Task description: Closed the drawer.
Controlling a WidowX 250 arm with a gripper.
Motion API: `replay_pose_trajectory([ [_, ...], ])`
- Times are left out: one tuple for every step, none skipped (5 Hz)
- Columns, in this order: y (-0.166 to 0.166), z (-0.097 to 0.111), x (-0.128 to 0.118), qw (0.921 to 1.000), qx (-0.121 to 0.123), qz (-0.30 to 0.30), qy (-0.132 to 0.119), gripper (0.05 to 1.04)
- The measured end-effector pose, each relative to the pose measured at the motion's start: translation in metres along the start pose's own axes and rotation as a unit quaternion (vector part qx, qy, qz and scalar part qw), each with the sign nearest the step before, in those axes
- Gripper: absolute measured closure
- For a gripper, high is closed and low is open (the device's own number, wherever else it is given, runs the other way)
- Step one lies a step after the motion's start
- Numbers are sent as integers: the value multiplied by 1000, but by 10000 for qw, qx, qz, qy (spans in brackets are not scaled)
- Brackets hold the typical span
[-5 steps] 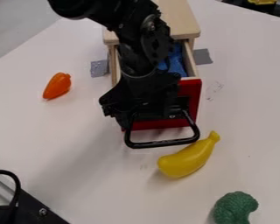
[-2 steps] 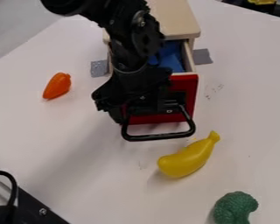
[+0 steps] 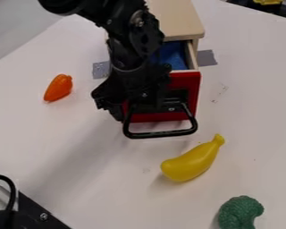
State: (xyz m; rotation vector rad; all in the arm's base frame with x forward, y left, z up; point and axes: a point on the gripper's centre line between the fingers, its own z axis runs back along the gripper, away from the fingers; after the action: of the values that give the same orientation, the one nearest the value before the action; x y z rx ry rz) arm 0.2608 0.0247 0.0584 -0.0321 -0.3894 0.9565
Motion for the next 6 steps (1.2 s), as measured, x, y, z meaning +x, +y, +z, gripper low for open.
replay_pose_trajectory([
  [-2, 0, 6, 9997, -66, 112, -192, 100],
  [0, -1, 11, 9991, -69, 175, -373, 100],
  [-2, -1, 18, 9978, -141, 254, -598, 100],
  [-4, -4, 23, 9968, -134, 302, -725, 100],
  [-5, -15, 26, 9964, -49, 289, -792, 98],
  [-8, -28, 39, 9947, 64, 372, -954, 98],
])
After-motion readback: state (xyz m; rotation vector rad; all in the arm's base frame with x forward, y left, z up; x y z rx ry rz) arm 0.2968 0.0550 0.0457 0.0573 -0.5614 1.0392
